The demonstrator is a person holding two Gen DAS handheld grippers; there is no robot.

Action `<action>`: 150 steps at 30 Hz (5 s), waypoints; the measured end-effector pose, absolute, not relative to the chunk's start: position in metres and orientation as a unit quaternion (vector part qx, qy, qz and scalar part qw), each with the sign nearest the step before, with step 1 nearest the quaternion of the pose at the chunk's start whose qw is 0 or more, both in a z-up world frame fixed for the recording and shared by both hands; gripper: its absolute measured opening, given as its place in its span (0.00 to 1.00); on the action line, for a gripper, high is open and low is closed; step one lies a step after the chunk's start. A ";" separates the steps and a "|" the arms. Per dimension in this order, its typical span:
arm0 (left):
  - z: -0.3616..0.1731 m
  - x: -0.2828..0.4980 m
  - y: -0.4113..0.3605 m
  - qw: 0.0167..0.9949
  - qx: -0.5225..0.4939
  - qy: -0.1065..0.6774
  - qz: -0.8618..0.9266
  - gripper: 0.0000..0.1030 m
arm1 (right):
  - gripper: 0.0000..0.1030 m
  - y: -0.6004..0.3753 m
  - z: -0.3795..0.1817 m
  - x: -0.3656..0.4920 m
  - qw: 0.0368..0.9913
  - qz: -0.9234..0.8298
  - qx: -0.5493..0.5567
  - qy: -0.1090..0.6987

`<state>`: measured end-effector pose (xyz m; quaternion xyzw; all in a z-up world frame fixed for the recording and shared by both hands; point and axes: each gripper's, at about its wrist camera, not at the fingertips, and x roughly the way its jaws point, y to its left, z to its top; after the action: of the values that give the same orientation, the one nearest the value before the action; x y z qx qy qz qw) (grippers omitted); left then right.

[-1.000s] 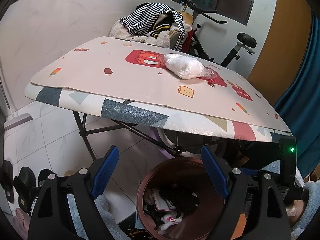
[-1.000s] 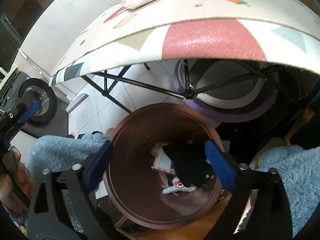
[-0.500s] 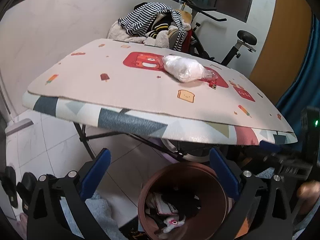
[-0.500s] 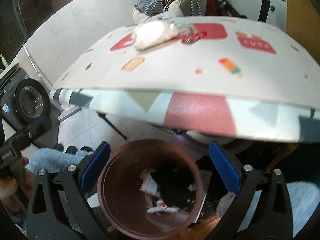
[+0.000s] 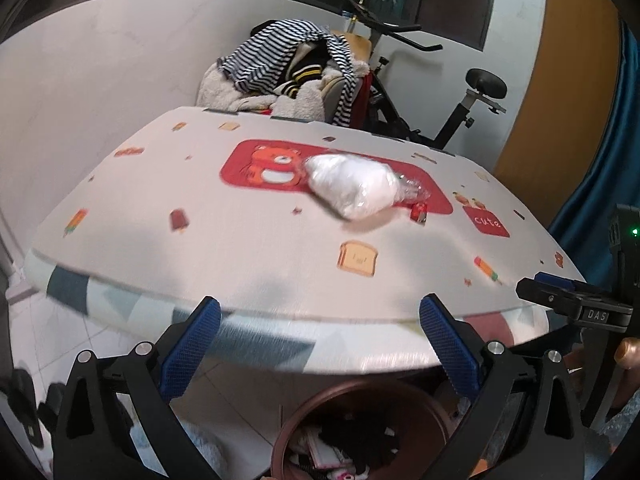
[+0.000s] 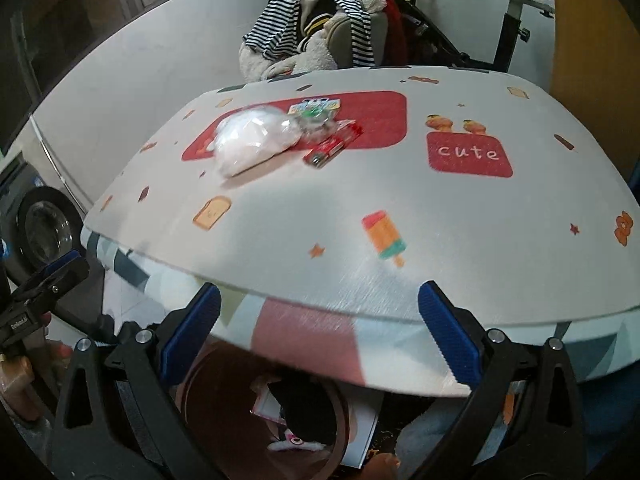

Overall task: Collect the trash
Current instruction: 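Move both grippers back up to the table, then grasp the white plastic bag with the left gripper, then grasp the green Thank U toy packet with the right gripper, then carry the white bag and green toy packet toward the brown bin, then open the left gripper over the bin while the right lowers the toy packet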

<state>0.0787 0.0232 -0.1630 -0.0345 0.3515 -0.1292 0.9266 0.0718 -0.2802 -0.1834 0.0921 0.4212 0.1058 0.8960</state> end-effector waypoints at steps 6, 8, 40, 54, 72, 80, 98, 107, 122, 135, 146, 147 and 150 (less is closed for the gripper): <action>-0.157 0.118 0.000 0.913 -0.037 0.373 -0.163 0.94 | 0.94 -0.288 -0.180 0.095 0.893 0.119 0.075 0.428; -0.158 0.134 -0.004 0.906 -0.059 0.383 -0.171 0.94 | 0.94 -0.289 -0.179 0.100 0.896 0.109 0.060 0.426; -0.207 0.263 -0.020 0.865 -0.036 0.473 -0.163 0.56 | 0.89 -0.310 -0.168 0.179 0.897 0.150 0.098 0.405; -0.217 0.251 0.004 0.864 -0.111 0.462 -0.165 0.57 | 0.67 -0.246 -0.180 0.317 0.873 0.154 0.041 0.460; -0.219 0.247 0.000 0.876 -0.117 0.444 -0.145 0.59 | 0.46 -0.219 -0.175 0.324 0.880 0.134 -0.006 0.455; -0.208 0.244 -0.010 0.883 -0.071 0.439 -0.149 0.44 | 0.46 -0.245 -0.146 0.268 0.898 0.147 0.009 0.414; -0.151 0.159 0.001 0.900 -0.026 0.408 -0.155 0.37 | 0.46 -0.300 -0.114 0.140 0.909 0.166 0.110 0.365; -0.124 0.101 0.012 0.901 -0.021 0.386 -0.197 0.37 | 0.46 -0.291 -0.105 0.083 0.927 0.164 0.083 0.327; -0.169 0.003 0.000 0.866 0.038 0.427 -0.256 0.37 | 0.46 -0.268 -0.157 0.015 0.921 0.181 0.061 0.340; -0.240 0.002 -0.021 0.817 0.106 0.505 -0.257 0.39 | 0.46 -0.275 -0.188 -0.001 0.916 0.167 0.090 0.354; -0.257 0.012 -0.018 0.812 0.101 0.519 -0.245 0.67 | 0.46 -0.281 -0.198 0.001 0.912 0.154 0.106 0.365; -0.255 0.011 -0.016 0.816 0.096 0.514 -0.246 0.69 | 0.46 -0.279 -0.199 0.002 0.910 0.157 0.103 0.369; -0.250 0.009 -0.015 0.822 0.087 0.505 -0.247 0.76 | 0.46 -0.271 -0.202 0.003 0.907 0.164 0.092 0.378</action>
<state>0.0088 -0.0147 -0.2502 0.0870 0.5049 -0.2473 0.8224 0.0030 -0.2714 -0.2021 0.0925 0.3776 0.1636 0.9067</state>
